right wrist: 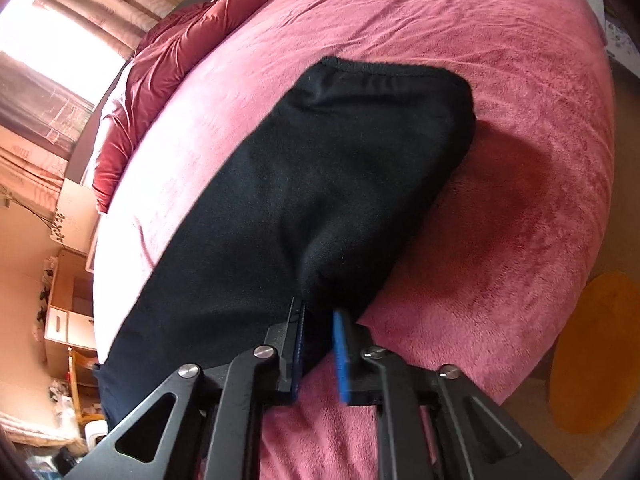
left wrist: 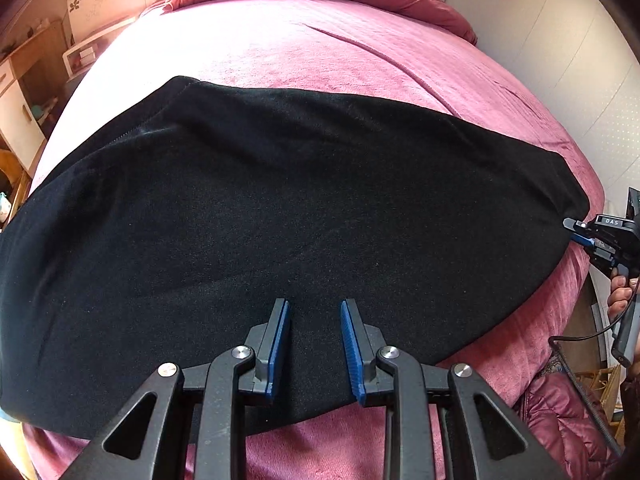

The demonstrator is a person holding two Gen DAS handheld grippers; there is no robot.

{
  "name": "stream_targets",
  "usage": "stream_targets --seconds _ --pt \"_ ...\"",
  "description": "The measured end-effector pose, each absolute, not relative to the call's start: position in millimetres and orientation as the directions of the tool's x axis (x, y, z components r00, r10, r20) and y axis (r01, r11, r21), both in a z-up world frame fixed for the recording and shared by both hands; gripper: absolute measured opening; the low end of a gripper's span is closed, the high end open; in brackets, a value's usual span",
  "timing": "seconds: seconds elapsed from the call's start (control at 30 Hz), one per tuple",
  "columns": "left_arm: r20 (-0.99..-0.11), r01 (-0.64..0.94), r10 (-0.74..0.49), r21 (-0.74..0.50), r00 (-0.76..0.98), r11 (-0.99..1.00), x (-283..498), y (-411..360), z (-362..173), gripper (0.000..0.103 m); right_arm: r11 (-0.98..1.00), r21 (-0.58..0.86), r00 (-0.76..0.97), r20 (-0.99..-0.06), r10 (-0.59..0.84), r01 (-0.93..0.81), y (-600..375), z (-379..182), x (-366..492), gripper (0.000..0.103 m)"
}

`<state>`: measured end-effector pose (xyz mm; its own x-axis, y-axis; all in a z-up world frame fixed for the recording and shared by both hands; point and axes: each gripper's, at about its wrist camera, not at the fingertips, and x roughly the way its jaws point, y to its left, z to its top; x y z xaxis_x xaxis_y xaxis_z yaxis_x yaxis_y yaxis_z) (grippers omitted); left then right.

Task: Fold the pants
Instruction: 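Grasp the trouser leg hem with the right gripper and lift it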

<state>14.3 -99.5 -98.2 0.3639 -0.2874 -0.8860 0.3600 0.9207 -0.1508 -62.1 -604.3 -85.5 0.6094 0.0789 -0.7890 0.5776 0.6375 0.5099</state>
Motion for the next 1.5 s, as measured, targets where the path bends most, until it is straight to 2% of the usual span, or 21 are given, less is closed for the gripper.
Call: stream_targets --seconds 0.13,0.4,0.57,0.6,0.63,0.67,0.7,0.83,0.93,1.0,1.03,1.2,1.23,1.27,1.33,1.5 --pt "-0.875 0.346 -0.311 -0.181 0.371 0.921 13 -93 -95 0.027 0.59 0.549 0.652 -0.757 0.05 0.592 -620 -78 -86 0.026" --pt "-0.865 0.292 -0.303 -0.193 0.401 0.937 6 -62 -88 0.027 0.426 0.627 0.684 -0.729 0.024 0.652 -649 -99 -112 0.026" --pt "-0.869 0.256 -0.288 -0.195 0.402 0.947 2 -48 -86 0.027 0.329 0.725 0.762 -0.647 0.028 0.604 -666 -106 -119 0.026" --pt "-0.869 0.255 -0.287 -0.194 0.403 0.947 1 -47 -85 0.027 0.314 0.741 0.776 -0.631 0.024 0.593 -667 -105 -122 0.028" --pt "-0.87 0.256 -0.285 -0.192 0.403 0.948 0 -46 -85 0.027 0.305 0.754 0.787 -0.616 0.02 0.582 -668 -105 -125 0.041" --pt "-0.87 0.256 -0.284 -0.19 0.404 0.948 -1 -45 -84 0.027 0.293 0.763 0.795 -0.606 0.016 0.576 -670 -106 -129 0.057" --pt "-0.869 0.256 -0.284 -0.191 0.404 0.948 -2 -44 -83 0.027 0.272 0.776 0.805 -0.593 0.009 0.569 -671 -108 -134 0.061" --pt "-0.873 0.258 -0.278 -0.183 0.401 0.949 -5 -43 -83 0.027 0.248 0.792 0.816 -0.578 0.012 0.557 -675 -115 -142 0.061" --pt "-0.876 0.263 -0.274 -0.177 0.397 0.948 -9 -45 -84 0.027 0.276 0.781 0.81 -0.587 0.014 0.561 -680 -111 -124 0.06" --pt "-0.879 0.257 -0.275 -0.183 0.39 0.949 -11 -46 -85 0.027 0.299 0.769 0.802 -0.596 0.018 0.565 -682 -109 -113 0.045" --pt "-0.88 0.252 -0.276 -0.187 0.387 0.95 -12 -45 -85 0.027 0.309 0.763 0.797 -0.604 0.027 0.568 -688 -110 -106 0.033" --pt "-0.886 0.262 -0.262 -0.168 0.382 0.95 -7 -56 -86 0.027 0.308 0.743 0.775 -0.632 0.028 0.594 -702 -118 -89 0.029" --pt "-0.888 0.263 -0.26 -0.166 0.38 0.95 -7 -57 -86 0.027 0.319 0.732 0.767 -0.641 0.027 0.601 -701 -116 -88 0.027" --pt "-0.889 0.262 -0.261 -0.168 0.377 0.95 -6 -58 -86 0.027 0.338 0.72 0.759 -0.651 0.025 0.606 -700 -111 -90 0.021" --pt "-0.889 0.257 -0.273 -0.185 0.367 0.948 3 -57 -88 0.027 0.395 0.701 0.757 -0.653 0.02 0.594 -695 -96 -89 0.017" --pt "-0.882 0.247 -0.314 -0.236 0.351 0.94 13 -49 -85 0.027 0.557 0.675 0.791 -0.609 0.05 0.484 -670 -43 -76 0.016"
